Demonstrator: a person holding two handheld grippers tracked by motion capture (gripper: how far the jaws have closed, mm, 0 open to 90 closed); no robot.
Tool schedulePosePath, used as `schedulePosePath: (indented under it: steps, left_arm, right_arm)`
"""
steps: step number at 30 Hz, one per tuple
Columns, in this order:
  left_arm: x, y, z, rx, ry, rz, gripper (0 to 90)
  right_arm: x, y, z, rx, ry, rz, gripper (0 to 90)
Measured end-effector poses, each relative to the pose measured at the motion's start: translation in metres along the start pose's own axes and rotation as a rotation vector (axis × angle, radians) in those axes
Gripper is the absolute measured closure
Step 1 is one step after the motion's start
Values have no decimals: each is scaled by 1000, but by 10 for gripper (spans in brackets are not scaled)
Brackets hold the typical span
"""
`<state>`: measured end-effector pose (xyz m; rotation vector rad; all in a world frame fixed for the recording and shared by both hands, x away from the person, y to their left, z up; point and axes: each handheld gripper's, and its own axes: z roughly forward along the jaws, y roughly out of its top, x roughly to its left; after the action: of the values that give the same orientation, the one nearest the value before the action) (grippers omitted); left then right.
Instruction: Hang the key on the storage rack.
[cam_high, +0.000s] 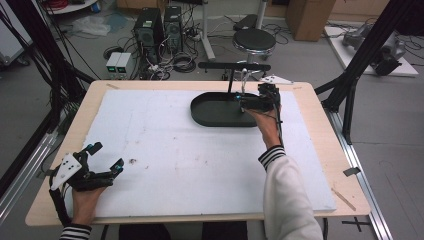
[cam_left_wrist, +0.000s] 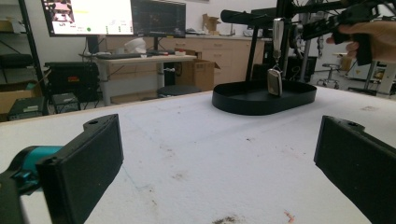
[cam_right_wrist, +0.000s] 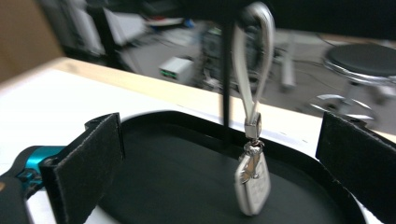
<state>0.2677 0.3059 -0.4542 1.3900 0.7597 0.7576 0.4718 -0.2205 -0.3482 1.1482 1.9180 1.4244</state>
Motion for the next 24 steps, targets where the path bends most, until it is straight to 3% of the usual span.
schedulePosePath:
  steps: [3, 5, 12, 16, 20, 24]
  left_arm:
    - [0, 0, 0, 1, 1, 2, 17]
    - [0, 0, 0, 2, 0, 2, 17]
    - [0, 0, 0, 4, 2, -2, 17]
    - [0, 0, 1, 5, 3, -4, 17]
    - [0, 0, 1, 7, 2, 0, 17]
    - [0, 0, 1, 8, 2, 3, 17]
  right_arm:
    - [5, 2, -24, -34, 48, -37, 2]
    - [6, 0, -31, -46, 54, -43, 2]
    - [9, -22, -71, -115, 120, -103, 2]
    - [14, -44, -94, -146, 138, -141, 2]
    - [15, -75, -116, -192, 151, -140, 2]
    - [12, -109, -133, -201, 120, -171, 2]
